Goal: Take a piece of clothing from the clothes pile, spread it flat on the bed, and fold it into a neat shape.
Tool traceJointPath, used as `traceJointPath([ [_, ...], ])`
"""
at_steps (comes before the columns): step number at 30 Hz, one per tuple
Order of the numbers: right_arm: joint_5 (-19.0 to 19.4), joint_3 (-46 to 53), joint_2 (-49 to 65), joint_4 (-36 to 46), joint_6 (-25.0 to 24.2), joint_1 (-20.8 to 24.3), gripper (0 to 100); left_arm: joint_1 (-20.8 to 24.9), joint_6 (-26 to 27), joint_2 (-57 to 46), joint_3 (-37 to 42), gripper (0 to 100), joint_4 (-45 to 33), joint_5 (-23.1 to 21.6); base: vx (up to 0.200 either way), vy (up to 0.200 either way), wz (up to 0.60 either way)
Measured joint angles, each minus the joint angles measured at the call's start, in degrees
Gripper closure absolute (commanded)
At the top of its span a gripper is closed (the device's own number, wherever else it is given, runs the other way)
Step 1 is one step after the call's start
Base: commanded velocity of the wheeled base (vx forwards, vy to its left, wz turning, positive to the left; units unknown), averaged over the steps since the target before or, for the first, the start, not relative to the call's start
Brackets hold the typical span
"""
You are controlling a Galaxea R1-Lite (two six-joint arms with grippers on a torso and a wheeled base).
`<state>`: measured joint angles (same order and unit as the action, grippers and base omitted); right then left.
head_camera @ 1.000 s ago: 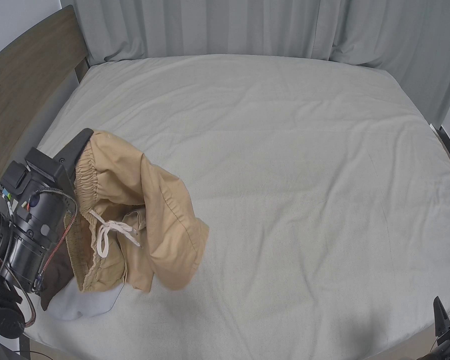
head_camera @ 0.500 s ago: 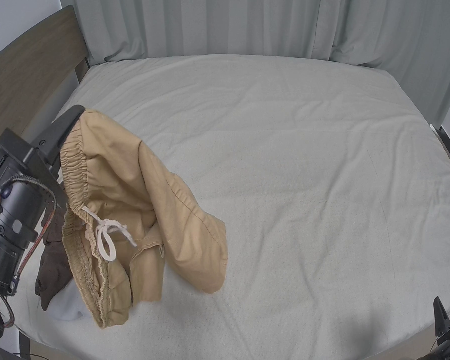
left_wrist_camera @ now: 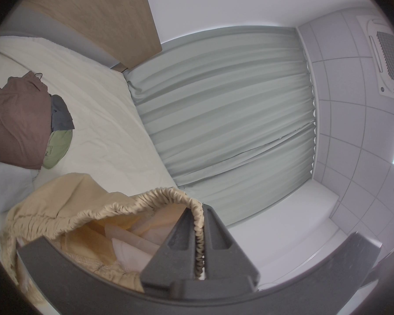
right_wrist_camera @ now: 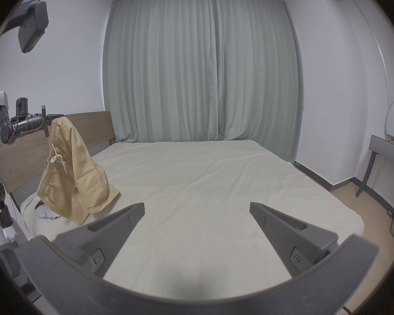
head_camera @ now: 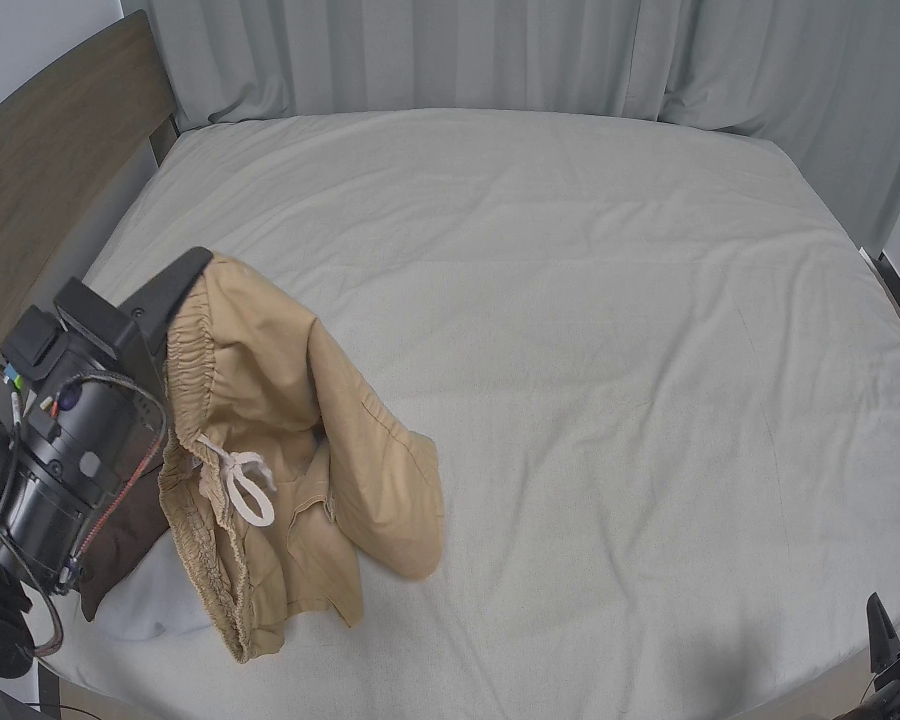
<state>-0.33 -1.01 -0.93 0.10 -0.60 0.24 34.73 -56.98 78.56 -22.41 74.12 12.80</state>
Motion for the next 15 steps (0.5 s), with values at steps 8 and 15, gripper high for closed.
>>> traceJointPath([
  [8,0.00,0.00,0.00,0.00,-0.02,0.00,0,1.26,0.00,7.06,-0.24,100,0.60,-0.84,0.000,0.000,0.00],
  [15,-0.02,0.00,0.00,0.00,-0.02,0.00,0,8.44,-0.13,16.07,-3.28,100,1.34,-1.54,0.000,0.000,0.00],
])
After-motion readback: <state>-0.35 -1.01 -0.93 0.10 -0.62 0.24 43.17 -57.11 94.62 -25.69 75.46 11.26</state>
